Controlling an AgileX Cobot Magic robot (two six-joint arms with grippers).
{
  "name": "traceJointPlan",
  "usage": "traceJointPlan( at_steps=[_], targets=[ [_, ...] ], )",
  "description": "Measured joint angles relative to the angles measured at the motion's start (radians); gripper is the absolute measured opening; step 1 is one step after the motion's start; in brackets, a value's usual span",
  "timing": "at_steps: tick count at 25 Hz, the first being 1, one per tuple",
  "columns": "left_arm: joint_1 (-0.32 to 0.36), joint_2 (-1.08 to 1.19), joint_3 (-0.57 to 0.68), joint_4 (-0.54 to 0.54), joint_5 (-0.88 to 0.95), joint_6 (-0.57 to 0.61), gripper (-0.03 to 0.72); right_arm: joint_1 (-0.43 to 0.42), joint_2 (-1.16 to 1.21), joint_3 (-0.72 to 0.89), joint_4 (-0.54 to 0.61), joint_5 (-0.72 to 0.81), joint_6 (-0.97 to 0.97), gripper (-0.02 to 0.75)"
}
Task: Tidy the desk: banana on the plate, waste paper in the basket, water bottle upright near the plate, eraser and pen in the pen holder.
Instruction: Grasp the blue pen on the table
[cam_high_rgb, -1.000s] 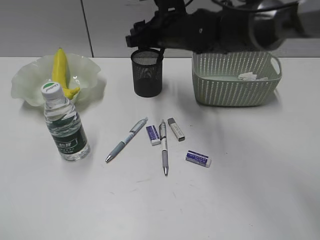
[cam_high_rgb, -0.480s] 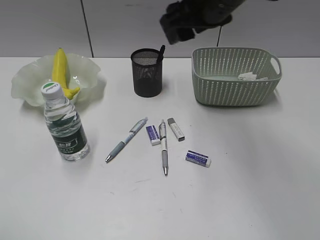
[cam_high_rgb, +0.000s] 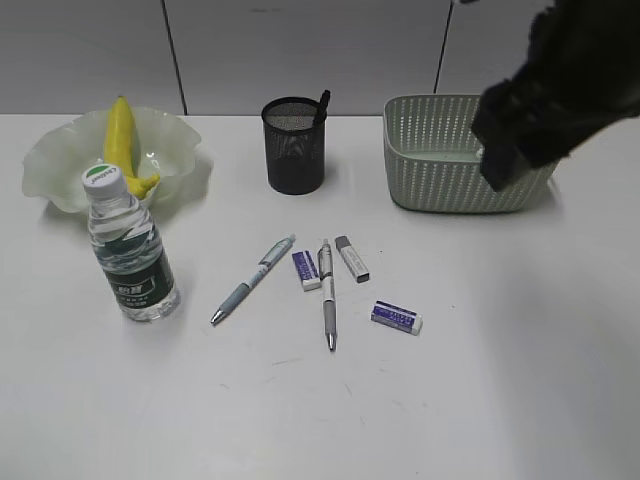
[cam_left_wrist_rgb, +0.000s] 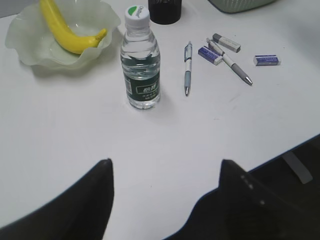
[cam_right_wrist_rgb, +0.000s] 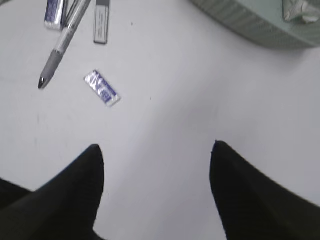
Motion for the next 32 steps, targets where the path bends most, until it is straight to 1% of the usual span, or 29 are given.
traceJointPlan(
  at_steps=[4, 10, 13, 17, 19, 23, 26, 29, 32],
  targets=[
    [0.000, 0.000, 0.000, 0.000, 0.000, 0.000, 0.489, 0.000, -0.177, 0.206, 0.049, -0.005, 0.000, 0.524],
    [0.000, 0.001, 0.000, 0.000, 0.000, 0.000, 0.489, 0.000, -0.483, 0.529, 0.135, -0.058, 0.000, 0.524],
    [0.000, 0.001, 0.000, 0.000, 0.000, 0.000, 0.489, 0.000, -0.643, 0.661, 0.148, -0.069, 0.000, 0.524],
    [0.000, 0.002, 0.000, 0.000, 0.000, 0.000, 0.489, 0.000, -0.893, 0.794, 0.158, -0.073, 0.000, 0.526],
    [0.000, 0.002, 0.000, 0.000, 0.000, 0.000, 0.489, 0.000, -1.011, 0.825, 0.159, -0.071, 0.000, 0.526],
    [0.000, 0.014, -0.003, 0.000, -0.005, 0.000, 0.489, 0.000, -1.247, 0.828, 0.152, -0.073, -0.003, 0.517],
    [0.000, 0.079, -0.037, -0.018, -0.078, 0.000, 0.489, 0.000, -1.394, 0.833, 0.145, -0.073, -0.022, 0.501],
    [0.000, 0.205, -0.093, -0.090, -0.195, 0.000, 0.489, 0.000, -1.506, 0.834, 0.143, -0.073, -0.048, 0.486],
    [0.000, 0.395, -0.170, -0.171, -0.273, 0.019, 0.489, 0.001, -1.526, 0.834, 0.143, -0.073, -0.081, 0.482]
  ],
)
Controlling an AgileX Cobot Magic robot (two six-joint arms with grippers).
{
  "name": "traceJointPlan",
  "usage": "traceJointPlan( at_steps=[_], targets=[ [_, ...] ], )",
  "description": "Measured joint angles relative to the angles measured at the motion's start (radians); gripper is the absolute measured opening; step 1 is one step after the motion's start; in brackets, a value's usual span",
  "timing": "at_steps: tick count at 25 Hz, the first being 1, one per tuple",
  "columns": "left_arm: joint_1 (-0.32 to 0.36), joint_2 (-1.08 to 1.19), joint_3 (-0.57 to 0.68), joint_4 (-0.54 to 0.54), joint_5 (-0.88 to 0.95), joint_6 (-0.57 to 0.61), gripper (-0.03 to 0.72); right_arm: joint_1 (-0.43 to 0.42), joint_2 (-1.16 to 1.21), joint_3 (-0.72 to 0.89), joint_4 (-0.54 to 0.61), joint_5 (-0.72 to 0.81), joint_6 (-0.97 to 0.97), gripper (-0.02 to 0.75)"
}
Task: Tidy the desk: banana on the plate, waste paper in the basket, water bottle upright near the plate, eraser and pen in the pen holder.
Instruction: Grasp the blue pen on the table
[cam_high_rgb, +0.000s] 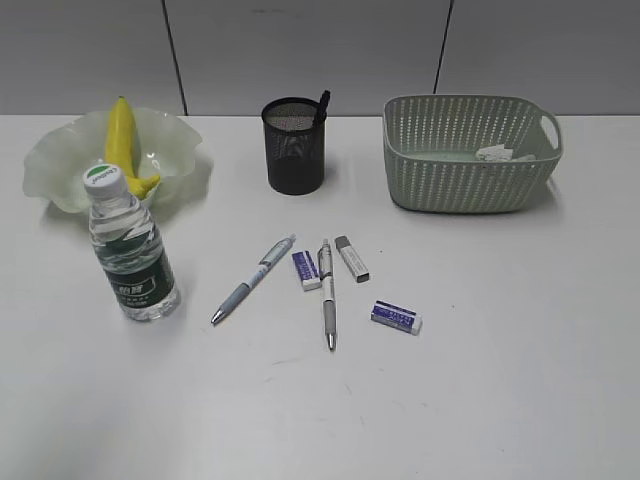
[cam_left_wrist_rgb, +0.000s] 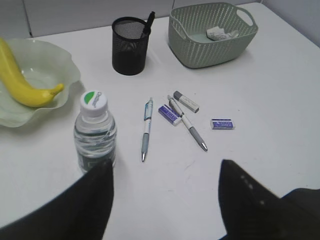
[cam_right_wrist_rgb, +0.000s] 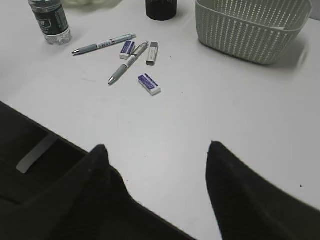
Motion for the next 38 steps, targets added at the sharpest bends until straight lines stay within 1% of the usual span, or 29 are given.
traceJointPlan(
  at_steps=[4, 9, 13, 17, 20, 24, 28, 31, 38],
  targets=[
    [-0.002, 0.316, -0.141, -0.080, -0.028, 0.073, 0.489, 0.004, 0.000, 0.001, -0.008, -0.001, -0.035, 0.478],
    [-0.029, 0.683, -0.348, -0.089, -0.029, 0.125, 0.489, 0.004, 0.000, 0.001, -0.016, -0.002, -0.041, 0.478],
    [-0.067, 0.946, -0.523, -0.053, -0.021, 0.129, 0.489, 0.004, 0.000, 0.001, -0.017, -0.002, -0.043, 0.477],
    [-0.090, 1.172, -0.702, -0.013, 0.035, 0.131, 0.489, 0.004, 0.000, 0.001, -0.017, -0.002, -0.043, 0.477],
    [-0.101, 1.315, -0.846, 0.028, 0.106, 0.131, 0.489, 0.004, 0.000, 0.001, -0.017, -0.003, -0.043, 0.477],
    [-0.106, 1.478, -0.994, 0.072, 0.218, 0.131, 0.489, 0.004, 0.000, 0.001, -0.017, -0.003, -0.045, 0.477],
    [-0.106, 1.602, -1.062, 0.113, 0.286, 0.131, 0.489, 0.004, 0.000, 0.001, -0.017, -0.003, -0.045, 0.477],
    [-0.106, 1.667, -1.067, 0.143, 0.303, 0.131, 0.489, 0.004, 0.000, 0.001, -0.017, -0.003, -0.045, 0.477],
    [-0.106, 1.760, -1.067, 0.169, 0.302, 0.131, 0.489, 0.004, 0.000, 0.001, -0.018, -0.003, -0.047, 0.477]
  ],
)
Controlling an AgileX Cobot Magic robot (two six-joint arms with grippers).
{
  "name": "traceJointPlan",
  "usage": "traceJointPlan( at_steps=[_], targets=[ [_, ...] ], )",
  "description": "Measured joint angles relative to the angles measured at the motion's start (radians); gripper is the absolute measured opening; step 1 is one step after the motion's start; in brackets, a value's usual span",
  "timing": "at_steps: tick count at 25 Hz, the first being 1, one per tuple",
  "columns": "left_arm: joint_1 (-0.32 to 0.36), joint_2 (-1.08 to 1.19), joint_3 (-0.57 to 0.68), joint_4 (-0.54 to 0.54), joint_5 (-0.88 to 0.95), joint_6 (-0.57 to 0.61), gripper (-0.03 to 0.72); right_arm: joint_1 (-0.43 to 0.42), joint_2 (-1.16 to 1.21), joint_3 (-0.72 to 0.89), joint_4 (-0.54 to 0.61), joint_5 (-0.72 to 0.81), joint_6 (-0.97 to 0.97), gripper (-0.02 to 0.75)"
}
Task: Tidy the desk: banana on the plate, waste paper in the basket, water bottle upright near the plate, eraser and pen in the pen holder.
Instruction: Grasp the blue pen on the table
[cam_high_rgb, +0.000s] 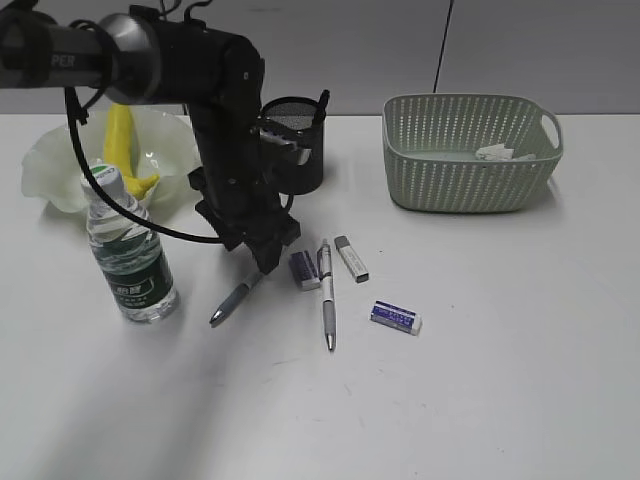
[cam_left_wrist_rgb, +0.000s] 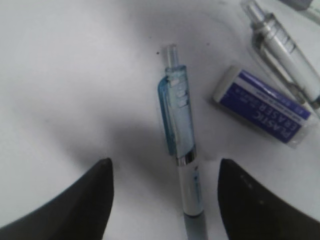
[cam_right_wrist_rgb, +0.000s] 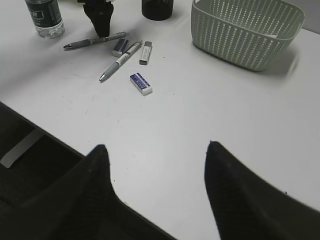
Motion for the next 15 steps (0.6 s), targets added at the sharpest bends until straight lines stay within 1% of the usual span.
traceJointPlan(
  at_steps=[4, 6, 7, 9, 12, 13, 15],
  targets=[
    [0.000, 0.038, 0.000, 0.006, -0.003, 0.000, 0.489, 0.000, 0.000, 0.000, 0.000, 0.000, 0.000, 0.477],
    [-0.001, 0.044, -0.002, 0.008, -0.002, 0.000, 0.474, 0.000, 0.000, 0.000, 0.000, 0.000, 0.000, 0.477],
    [-0.003, 0.045, -0.004, 0.010, -0.003, 0.000, 0.446, 0.000, 0.000, 0.000, 0.000, 0.000, 0.000, 0.477],
    [-0.003, 0.046, -0.009, 0.013, -0.002, 0.000, 0.350, 0.000, 0.000, 0.000, -0.001, 0.000, 0.000, 0.477],
    [-0.003, 0.046, -0.013, 0.000, -0.002, 0.000, 0.140, 0.000, 0.000, 0.000, -0.001, 0.000, -0.002, 0.477],
    [-0.003, 0.046, -0.015, -0.003, -0.002, 0.000, 0.095, 0.000, 0.000, 0.000, -0.001, 0.000, -0.002, 0.477],
    [-0.003, 0.046, -0.020, -0.007, 0.001, 0.000, 0.090, 0.000, 0.000, 0.000, -0.001, 0.000, -0.002, 0.477]
  ],
)
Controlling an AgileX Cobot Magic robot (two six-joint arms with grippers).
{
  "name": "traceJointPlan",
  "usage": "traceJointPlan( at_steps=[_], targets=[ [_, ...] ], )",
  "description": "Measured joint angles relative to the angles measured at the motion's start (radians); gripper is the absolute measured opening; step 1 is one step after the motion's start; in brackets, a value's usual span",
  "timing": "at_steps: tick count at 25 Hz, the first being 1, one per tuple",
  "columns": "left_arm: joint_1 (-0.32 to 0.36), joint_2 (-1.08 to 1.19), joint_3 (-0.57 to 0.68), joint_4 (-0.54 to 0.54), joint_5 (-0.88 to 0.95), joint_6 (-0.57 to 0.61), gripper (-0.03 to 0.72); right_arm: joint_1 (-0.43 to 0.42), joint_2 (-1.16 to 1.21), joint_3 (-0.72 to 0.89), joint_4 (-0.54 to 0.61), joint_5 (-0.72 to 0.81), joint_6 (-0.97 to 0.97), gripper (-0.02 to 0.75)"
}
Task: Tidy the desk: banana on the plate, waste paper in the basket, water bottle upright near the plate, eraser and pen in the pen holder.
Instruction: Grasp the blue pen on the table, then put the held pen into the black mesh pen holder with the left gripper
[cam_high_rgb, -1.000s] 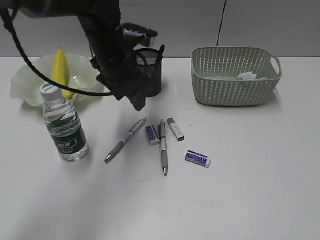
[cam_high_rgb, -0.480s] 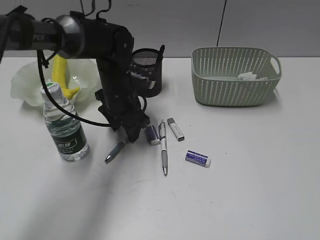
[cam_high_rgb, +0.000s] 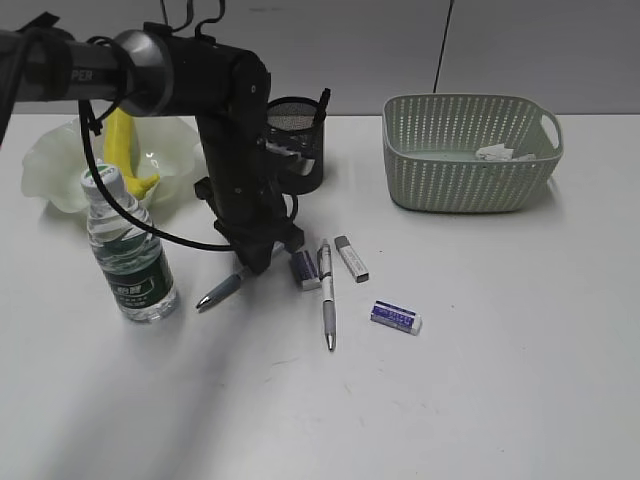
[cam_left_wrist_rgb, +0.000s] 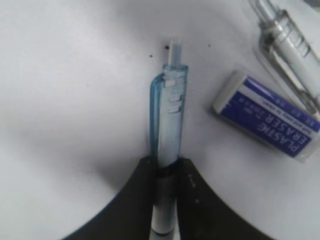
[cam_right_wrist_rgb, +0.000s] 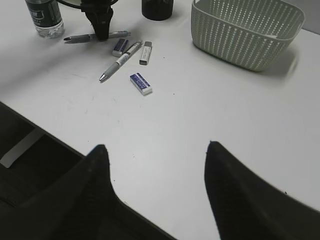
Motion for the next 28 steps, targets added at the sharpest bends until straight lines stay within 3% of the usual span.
traceJointPlan(
  at_steps=[10, 18, 28],
  targets=[
    [-0.001, -0.177, -0.057, -0.037, 0.018, -0.002, 0.090, 0.000, 0.000, 0.000, 0.000, 0.000, 0.001, 0.477],
    [-0.001, -0.329, -0.059, -0.038, -0.397, -0.004, 0.089, 0.000, 0.000, 0.000, 0.000, 0.000, 0.001, 0.477],
    [0.038, -0.211, -0.059, -0.086, -0.819, -0.004, 0.088, 0.000, 0.000, 0.000, 0.000, 0.000, -0.001, 0.477]
  ],
)
